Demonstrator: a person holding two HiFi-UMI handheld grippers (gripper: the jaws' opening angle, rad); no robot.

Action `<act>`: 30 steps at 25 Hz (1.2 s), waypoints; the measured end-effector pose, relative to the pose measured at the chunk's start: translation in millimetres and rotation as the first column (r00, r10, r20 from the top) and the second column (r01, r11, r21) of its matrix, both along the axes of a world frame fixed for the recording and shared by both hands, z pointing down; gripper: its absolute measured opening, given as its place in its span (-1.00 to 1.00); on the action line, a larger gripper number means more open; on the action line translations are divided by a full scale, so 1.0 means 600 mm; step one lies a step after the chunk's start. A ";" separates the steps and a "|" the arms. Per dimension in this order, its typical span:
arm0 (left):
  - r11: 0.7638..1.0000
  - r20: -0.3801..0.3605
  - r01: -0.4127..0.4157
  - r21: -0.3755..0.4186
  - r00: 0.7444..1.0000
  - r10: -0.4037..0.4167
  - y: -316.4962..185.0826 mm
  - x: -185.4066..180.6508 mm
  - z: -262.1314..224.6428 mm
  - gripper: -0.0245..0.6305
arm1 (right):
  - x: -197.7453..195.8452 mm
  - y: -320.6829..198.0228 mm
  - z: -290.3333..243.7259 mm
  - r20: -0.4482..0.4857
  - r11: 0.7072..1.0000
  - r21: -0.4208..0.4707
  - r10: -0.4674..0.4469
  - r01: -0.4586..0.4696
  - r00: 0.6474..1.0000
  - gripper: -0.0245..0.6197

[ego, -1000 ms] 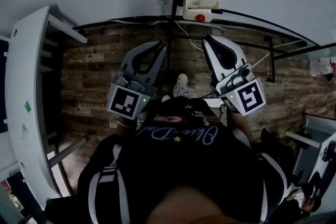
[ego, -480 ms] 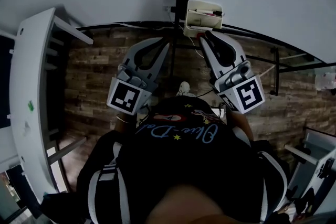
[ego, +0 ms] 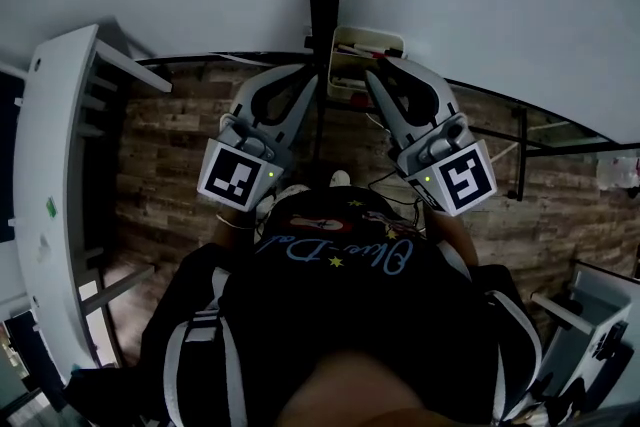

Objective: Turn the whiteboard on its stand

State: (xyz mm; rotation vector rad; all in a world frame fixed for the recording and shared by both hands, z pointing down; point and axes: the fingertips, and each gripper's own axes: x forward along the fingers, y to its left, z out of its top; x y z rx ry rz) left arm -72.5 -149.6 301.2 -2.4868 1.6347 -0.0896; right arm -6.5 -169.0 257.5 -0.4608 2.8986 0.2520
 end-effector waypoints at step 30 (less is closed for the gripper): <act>0.974 -0.015 -0.218 -0.067 0.976 0.217 -0.127 -0.068 0.010 -0.41 | -0.116 -0.061 -0.001 -0.045 0.991 -0.039 0.127 -0.129 0.991 -0.70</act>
